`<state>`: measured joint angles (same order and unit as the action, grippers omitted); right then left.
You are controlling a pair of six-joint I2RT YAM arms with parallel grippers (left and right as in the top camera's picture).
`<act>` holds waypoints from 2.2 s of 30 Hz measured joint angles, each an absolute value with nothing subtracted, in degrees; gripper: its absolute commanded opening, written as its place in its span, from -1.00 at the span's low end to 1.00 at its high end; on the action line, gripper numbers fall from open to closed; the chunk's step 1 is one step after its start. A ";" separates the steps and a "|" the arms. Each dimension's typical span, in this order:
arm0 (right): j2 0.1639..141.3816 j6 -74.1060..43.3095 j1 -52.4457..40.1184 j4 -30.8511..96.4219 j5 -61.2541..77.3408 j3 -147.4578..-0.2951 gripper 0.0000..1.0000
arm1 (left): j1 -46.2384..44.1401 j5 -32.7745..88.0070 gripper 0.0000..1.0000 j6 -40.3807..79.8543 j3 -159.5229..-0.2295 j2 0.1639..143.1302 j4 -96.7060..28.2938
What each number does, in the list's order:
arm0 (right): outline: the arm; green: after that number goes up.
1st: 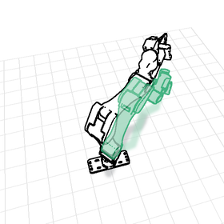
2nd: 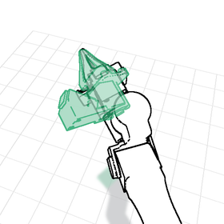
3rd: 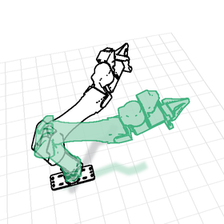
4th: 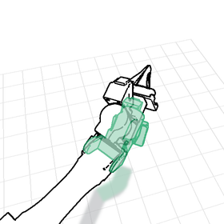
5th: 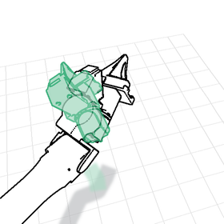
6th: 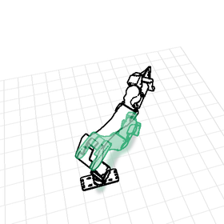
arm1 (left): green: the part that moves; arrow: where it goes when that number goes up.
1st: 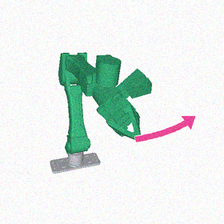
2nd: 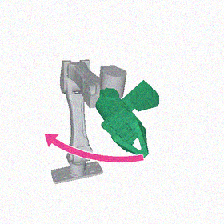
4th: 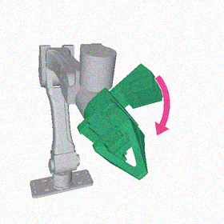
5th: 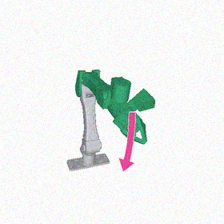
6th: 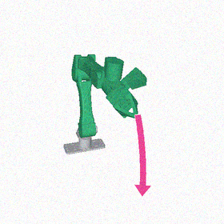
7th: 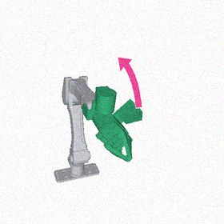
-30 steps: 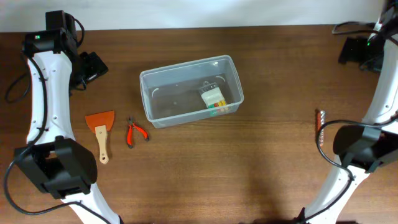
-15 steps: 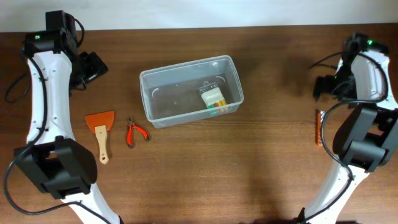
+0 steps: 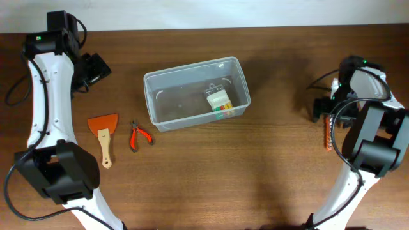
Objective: Pack container
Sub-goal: 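Lower the right gripper and grasp the orange socket rail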
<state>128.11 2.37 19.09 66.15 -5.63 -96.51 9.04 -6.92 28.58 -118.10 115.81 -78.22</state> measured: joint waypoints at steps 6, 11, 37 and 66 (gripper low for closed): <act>124.25 2.50 19.09 60.75 -4.67 -90.06 0.73 | 9.04 -6.92 0.99 28.58 -118.10 115.81 -78.22; 123.13 2.31 19.09 59.31 -3.36 -87.81 0.59 | 9.04 -6.92 0.98 28.60 -118.10 115.81 -78.22; 112.12 5.69 23.44 56.16 -2.83 -78.74 0.63 | 9.04 -6.92 0.99 28.58 -118.10 115.81 -78.22; 109.34 11.25 23.49 43.22 0.56 -67.92 0.61 | 9.04 -6.92 0.99 28.58 -118.10 115.81 -78.22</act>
